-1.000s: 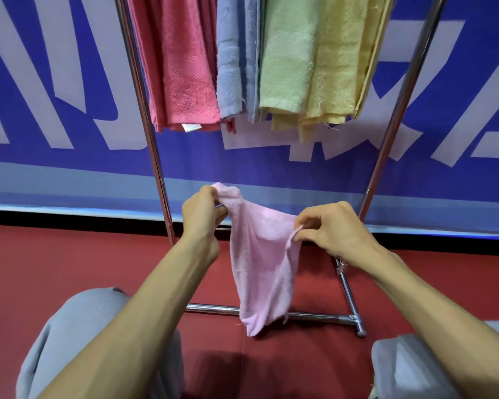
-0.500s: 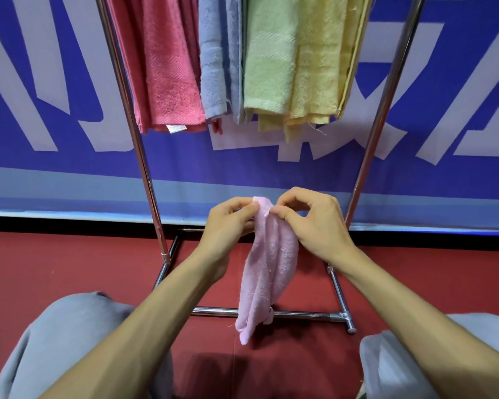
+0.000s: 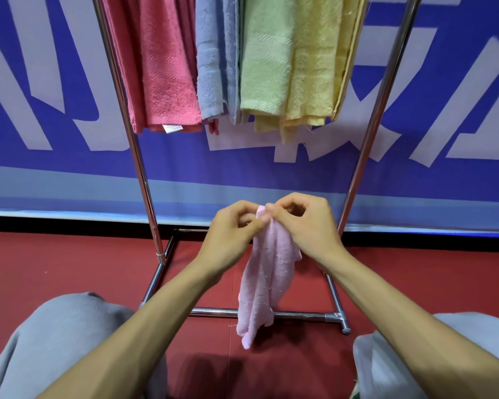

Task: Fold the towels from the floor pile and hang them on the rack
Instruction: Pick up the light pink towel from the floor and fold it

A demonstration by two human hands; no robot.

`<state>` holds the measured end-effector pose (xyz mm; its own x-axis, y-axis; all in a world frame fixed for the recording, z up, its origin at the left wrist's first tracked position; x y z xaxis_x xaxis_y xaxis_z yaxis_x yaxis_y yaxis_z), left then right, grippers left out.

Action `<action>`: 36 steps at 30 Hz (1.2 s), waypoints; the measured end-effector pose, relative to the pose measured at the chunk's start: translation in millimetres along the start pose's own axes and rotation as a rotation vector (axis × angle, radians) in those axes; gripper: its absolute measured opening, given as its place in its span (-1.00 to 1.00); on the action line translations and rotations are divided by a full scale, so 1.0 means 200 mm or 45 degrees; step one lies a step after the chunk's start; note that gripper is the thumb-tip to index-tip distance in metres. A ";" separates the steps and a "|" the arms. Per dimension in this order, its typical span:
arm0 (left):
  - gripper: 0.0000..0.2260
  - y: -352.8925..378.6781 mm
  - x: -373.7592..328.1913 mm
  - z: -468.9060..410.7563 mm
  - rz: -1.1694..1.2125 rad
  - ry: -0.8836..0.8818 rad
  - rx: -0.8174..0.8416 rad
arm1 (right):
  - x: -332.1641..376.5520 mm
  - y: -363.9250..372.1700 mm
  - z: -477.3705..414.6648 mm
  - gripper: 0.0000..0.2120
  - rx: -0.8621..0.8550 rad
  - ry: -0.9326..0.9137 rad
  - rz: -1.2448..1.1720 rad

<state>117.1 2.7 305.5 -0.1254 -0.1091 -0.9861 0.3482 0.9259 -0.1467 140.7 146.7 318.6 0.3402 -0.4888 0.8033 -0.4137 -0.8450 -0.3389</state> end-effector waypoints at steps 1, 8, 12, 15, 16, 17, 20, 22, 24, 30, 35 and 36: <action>-0.90 -0.01 0.00 0.00 -0.014 0.014 -0.038 | 0.00 0.00 0.00 -0.86 0.024 -0.001 -0.008; -0.90 -0.06 -0.04 -0.02 0.000 0.111 -0.117 | -0.02 -0.01 -0.03 -0.69 0.320 0.015 -0.106; -0.88 -0.08 -0.08 -0.02 -0.013 0.156 0.046 | -0.01 -0.02 -0.03 -0.74 0.632 -0.055 0.046; -0.89 -0.12 -0.11 -0.03 -0.060 0.127 0.187 | -0.02 -0.02 -0.01 -0.79 0.766 -0.107 0.239; -0.89 -0.13 -0.11 -0.03 -0.073 0.118 0.200 | -0.03 -0.02 -0.01 -0.82 0.770 -0.105 0.265; -0.89 -0.14 -0.11 -0.02 -0.078 0.111 0.194 | -0.04 -0.02 -0.01 -0.84 0.778 -0.104 0.278; -0.87 -0.18 -0.11 -0.02 -0.060 0.102 0.055 | -0.07 -0.02 -0.01 -0.85 0.826 -0.112 0.366; -0.86 -0.22 -0.11 -0.03 -0.027 0.093 -0.119 | -0.08 -0.01 -0.01 -0.84 0.810 -0.107 0.441; -0.85 -0.27 -0.10 -0.05 0.054 0.060 -0.334 | -0.09 -0.02 -0.02 -0.83 0.714 -0.112 0.522; -0.87 -0.35 -0.03 -0.09 0.294 -0.123 -0.638 | -0.10 -0.06 -0.07 -0.85 0.336 -0.031 0.428; -0.89 -0.35 -0.06 -0.08 0.107 -0.021 -0.690 | -0.10 -0.12 -0.09 -0.84 -0.027 0.088 0.161; -0.89 -0.34 -0.07 -0.08 0.084 -0.008 -0.674 | -0.11 -0.13 -0.09 -0.85 -0.089 0.117 0.095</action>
<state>80.9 -53.5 331.3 -0.1129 -0.0454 -0.9926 -0.1613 0.9865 -0.0268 128.4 183.7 319.2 0.2289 -0.5252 0.8196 -0.4937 -0.7883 -0.3672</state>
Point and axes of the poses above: each hand's wrist, its own z-axis away from the middle knuckle, its own y-axis out of the palm, x = y × z, the point moved 4 cm from there along -z, towards the middle knuckle, and after that the axes turned 7 degrees about -y, right-handed, at the moved point
